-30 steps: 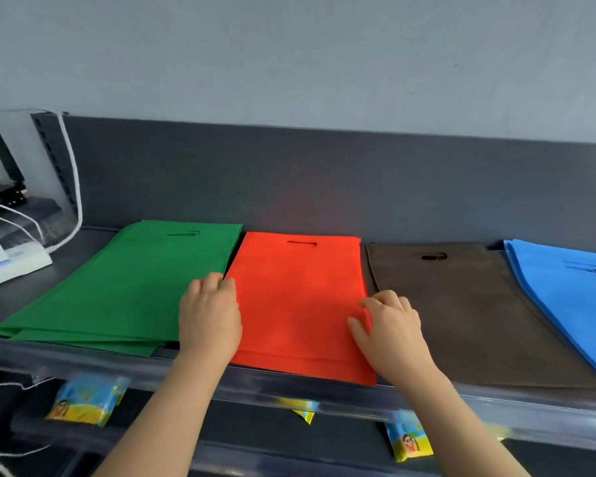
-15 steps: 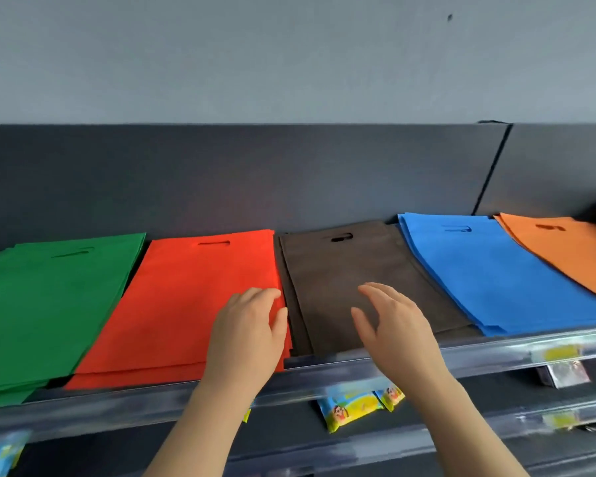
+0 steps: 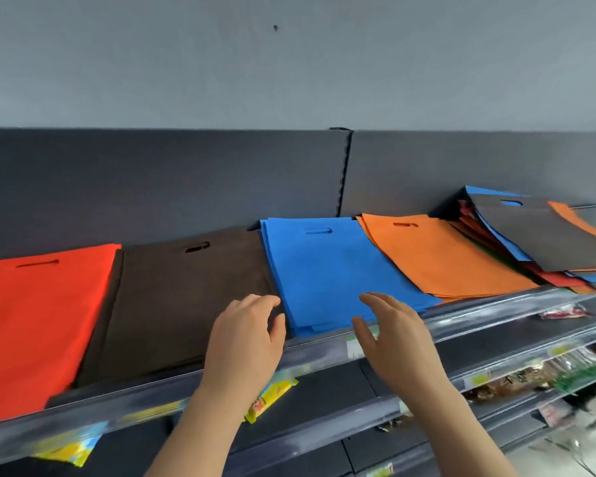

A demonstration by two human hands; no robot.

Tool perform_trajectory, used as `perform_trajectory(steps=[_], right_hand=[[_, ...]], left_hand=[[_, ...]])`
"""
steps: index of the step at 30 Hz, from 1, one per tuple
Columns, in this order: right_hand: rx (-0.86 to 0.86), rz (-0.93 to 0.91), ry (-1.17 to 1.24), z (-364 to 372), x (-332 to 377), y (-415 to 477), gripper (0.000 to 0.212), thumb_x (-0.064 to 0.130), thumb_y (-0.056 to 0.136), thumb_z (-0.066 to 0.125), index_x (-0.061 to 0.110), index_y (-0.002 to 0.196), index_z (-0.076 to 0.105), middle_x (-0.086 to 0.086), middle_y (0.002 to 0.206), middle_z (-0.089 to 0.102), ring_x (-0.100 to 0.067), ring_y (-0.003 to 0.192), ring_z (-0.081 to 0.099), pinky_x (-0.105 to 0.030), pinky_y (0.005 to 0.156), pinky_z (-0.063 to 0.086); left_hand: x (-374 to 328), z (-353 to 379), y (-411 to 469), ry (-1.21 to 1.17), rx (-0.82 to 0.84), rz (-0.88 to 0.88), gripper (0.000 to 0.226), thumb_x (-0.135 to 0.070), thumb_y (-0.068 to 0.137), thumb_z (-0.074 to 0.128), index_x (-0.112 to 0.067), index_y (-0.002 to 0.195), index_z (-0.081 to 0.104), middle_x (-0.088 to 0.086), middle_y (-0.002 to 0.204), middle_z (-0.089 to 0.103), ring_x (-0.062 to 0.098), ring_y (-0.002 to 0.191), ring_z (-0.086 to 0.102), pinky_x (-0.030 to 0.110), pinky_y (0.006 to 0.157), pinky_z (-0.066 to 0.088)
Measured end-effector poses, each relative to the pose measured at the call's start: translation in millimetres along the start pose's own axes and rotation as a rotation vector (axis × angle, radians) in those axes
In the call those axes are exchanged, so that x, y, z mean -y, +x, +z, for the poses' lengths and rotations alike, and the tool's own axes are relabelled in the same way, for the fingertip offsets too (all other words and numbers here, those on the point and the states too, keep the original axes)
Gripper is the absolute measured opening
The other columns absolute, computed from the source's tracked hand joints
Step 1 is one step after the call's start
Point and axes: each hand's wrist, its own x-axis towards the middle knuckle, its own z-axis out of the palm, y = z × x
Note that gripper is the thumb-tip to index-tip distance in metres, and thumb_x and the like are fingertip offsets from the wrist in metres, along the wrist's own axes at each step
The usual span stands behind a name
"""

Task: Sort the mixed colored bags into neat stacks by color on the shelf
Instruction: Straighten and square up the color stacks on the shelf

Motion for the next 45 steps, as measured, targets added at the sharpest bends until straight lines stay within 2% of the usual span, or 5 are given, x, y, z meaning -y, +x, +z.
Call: perform_trajectory(steps=[11, 30, 36, 41, 45], right_hand=[[-0.026, 0.045, -0.021, -37, -131, 21, 0.042, 0.033, 0.094, 0.053, 0.017, 0.134, 0.052, 0.006, 0.135, 0.054, -0.016, 0.124, 0.048, -0.030, 0.106, 0.038], [-0.127, 0.246, -0.130, -91, -317, 125, 0.038, 0.030, 0.090, 0.059, 0.013, 0.124, 0.060, -0.001, 0.127, 0.060, -0.024, 0.117, 0.055, -0.035, 0.100, 0.042], [-0.089, 0.319, -0.251, -125, -423, 163, 0.030, 0.026, 0.093, 0.052, 0.001, 0.107, 0.063, -0.012, 0.114, 0.063, -0.032, 0.105, 0.056, -0.037, 0.095, 0.040], [0.021, 0.356, -0.259, -141, -498, 188, 0.030, 0.033, 0.095, 0.042, 0.010, 0.098, 0.060, -0.005, 0.108, 0.060, -0.027, 0.104, 0.056, -0.036, 0.091, 0.041], [0.000, 0.245, -0.231, -139, -517, 182, 0.032, 0.034, 0.096, 0.043, 0.012, 0.101, 0.065, -0.002, 0.109, 0.064, -0.022, 0.105, 0.057, -0.033, 0.093, 0.042]], left_hand=[[-97, 95, 34, -0.015, 0.097, -0.005, 0.036, -0.034, 0.096, 0.049, -0.022, 0.128, 0.057, -0.008, 0.125, 0.061, 0.014, 0.117, 0.051, 0.028, 0.096, 0.040], [-231, 233, 160, -0.102, 0.204, 0.220, 0.036, -0.035, 0.097, 0.046, -0.024, 0.130, 0.055, -0.011, 0.122, 0.059, 0.011, 0.115, 0.049, 0.024, 0.096, 0.041], [-295, 293, 178, -0.195, 0.263, 0.150, 0.033, -0.032, 0.095, 0.049, -0.024, 0.126, 0.057, -0.009, 0.116, 0.060, 0.010, 0.110, 0.051, 0.024, 0.091, 0.043], [-355, 337, 200, -0.169, 0.327, 0.081, 0.038, -0.034, 0.096, 0.048, -0.021, 0.131, 0.052, -0.005, 0.117, 0.062, 0.014, 0.108, 0.056, 0.028, 0.086, 0.047], [-383, 364, 211, -0.272, 0.399, -0.078, 0.048, -0.040, 0.096, 0.048, -0.011, 0.134, 0.046, 0.000, 0.111, 0.065, 0.017, 0.101, 0.060, 0.036, 0.087, 0.050]])
